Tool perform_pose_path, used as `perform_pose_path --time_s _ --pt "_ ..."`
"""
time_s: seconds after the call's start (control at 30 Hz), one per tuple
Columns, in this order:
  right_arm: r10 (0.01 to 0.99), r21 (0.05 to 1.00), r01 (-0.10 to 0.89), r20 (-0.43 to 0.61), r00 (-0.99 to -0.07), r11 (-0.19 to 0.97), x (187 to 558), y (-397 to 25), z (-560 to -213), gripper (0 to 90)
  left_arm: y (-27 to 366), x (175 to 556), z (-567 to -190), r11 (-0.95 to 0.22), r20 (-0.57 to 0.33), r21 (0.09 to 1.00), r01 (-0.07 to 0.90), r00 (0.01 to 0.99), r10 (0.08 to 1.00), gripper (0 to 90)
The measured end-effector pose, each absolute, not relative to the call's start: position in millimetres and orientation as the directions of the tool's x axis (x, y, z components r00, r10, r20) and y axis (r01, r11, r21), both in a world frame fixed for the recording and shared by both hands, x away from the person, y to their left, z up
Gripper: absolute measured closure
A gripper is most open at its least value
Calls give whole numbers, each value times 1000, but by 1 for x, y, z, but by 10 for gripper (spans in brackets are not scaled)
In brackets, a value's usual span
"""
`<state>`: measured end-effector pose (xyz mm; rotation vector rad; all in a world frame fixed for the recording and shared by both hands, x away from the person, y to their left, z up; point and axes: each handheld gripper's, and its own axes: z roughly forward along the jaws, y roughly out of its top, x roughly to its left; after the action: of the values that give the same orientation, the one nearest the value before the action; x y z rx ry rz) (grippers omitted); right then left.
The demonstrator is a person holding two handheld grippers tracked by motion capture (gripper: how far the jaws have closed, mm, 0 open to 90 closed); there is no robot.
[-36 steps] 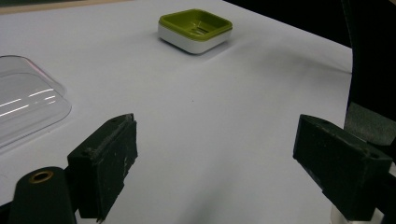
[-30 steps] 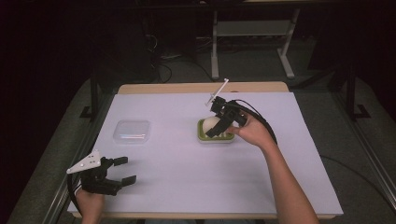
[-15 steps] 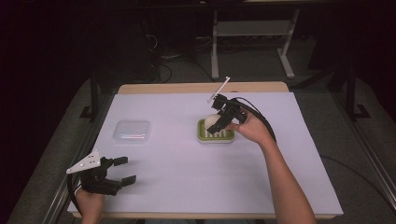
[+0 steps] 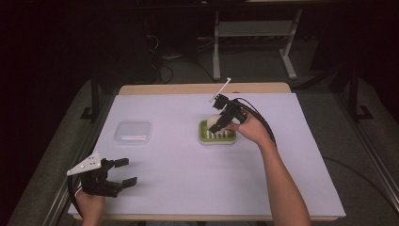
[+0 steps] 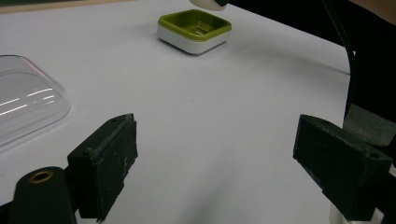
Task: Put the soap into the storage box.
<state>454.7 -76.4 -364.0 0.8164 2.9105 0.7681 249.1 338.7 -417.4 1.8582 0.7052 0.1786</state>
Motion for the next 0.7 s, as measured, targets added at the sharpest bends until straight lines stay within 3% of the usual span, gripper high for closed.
perform_pose_path --time_s 0.7 --pt "542 407 537 115 -832 739 466 -76 -389 233 338 249 -417 -229 -209 894 384 812 545 130"
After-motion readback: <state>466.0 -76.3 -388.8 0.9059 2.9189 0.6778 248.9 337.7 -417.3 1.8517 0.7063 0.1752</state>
